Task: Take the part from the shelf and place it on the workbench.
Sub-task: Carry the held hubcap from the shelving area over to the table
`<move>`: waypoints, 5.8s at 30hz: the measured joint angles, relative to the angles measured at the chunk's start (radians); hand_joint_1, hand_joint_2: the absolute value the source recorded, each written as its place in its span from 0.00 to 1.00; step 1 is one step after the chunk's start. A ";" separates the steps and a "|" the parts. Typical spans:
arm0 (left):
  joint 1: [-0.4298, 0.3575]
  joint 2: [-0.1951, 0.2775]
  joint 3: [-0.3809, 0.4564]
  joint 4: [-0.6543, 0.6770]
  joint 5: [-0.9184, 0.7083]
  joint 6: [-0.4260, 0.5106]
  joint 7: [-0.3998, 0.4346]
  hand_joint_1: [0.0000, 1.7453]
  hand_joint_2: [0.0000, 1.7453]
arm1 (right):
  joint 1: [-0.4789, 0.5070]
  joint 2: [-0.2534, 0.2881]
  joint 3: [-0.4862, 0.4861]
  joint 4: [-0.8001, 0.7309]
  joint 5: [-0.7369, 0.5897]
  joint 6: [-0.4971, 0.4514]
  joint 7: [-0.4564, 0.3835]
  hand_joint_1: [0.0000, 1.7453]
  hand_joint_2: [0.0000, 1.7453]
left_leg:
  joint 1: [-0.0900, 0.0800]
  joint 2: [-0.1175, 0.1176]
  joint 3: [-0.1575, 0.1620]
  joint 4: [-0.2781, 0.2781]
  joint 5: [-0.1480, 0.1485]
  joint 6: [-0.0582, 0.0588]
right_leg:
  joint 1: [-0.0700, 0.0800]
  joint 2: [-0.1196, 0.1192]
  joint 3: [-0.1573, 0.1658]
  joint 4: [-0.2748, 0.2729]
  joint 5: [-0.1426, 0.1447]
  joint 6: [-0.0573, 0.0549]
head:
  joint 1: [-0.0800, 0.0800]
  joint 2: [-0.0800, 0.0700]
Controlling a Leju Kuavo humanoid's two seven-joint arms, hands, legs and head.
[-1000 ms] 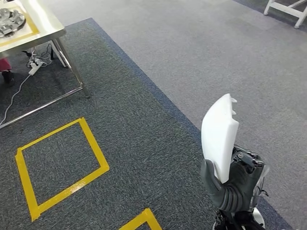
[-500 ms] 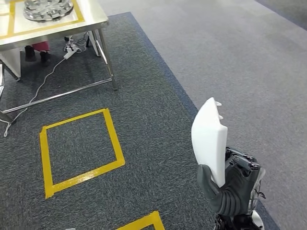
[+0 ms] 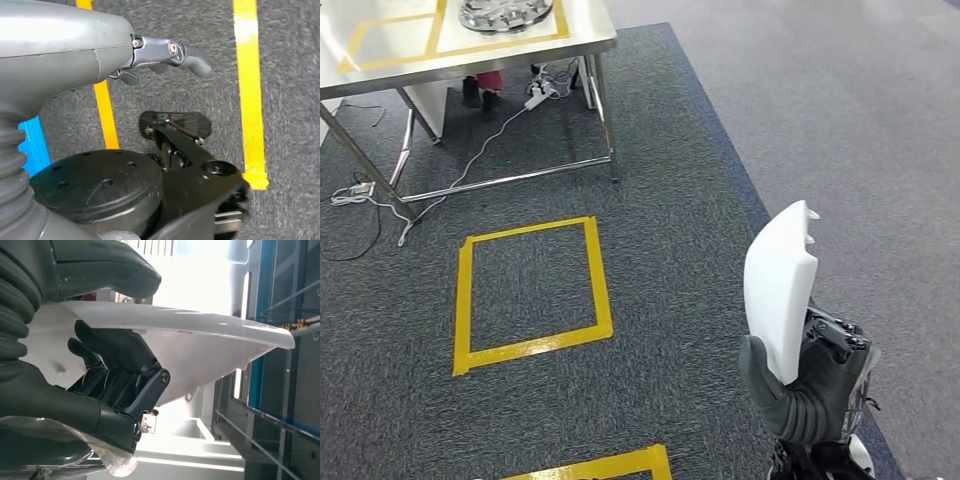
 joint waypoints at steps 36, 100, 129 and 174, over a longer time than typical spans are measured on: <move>-0.001 0.003 -0.007 -0.002 0.001 -0.002 0.000 0.00 1.00 | 0.006 0.000 -0.005 -0.005 -0.015 0.004 0.002 1.00 1.00 | -0.014 0.058 0.109 -0.223 0.077 0.011 | 0.005 -0.039 0.024 -0.011 -0.024 0.026 | -0.002 0.000; -0.001 -0.003 -0.011 -0.002 0.010 0.000 0.006 0.00 1.00 | 0.008 0.001 -0.020 0.002 -0.022 -0.014 0.008 1.00 1.00 | -0.013 -0.016 0.218 -0.073 0.005 0.021 | 0.015 0.068 -0.104 -0.009 0.121 -0.017 | 0.013 0.000; 0.003 -0.004 -0.012 -0.002 0.010 -0.002 0.006 0.00 1.00 | 0.014 0.001 -0.054 0.005 -0.054 0.000 0.012 1.00 1.00 | -0.010 -0.002 0.192 -0.177 0.009 0.028 | 0.015 0.065 -0.046 -0.004 0.041 0.002 | 0.012 0.000; 0.013 0.000 -0.016 -0.003 0.011 -0.006 -0.001 0.00 1.00 | -0.049 0.016 -0.149 0.044 -0.122 0.057 0.032 1.00 1.00 | -0.001 -0.005 -0.007 -0.166 0.132 0.029 | -0.001 0.088 0.176 -0.058 -0.133 0.040 | 0.010 0.000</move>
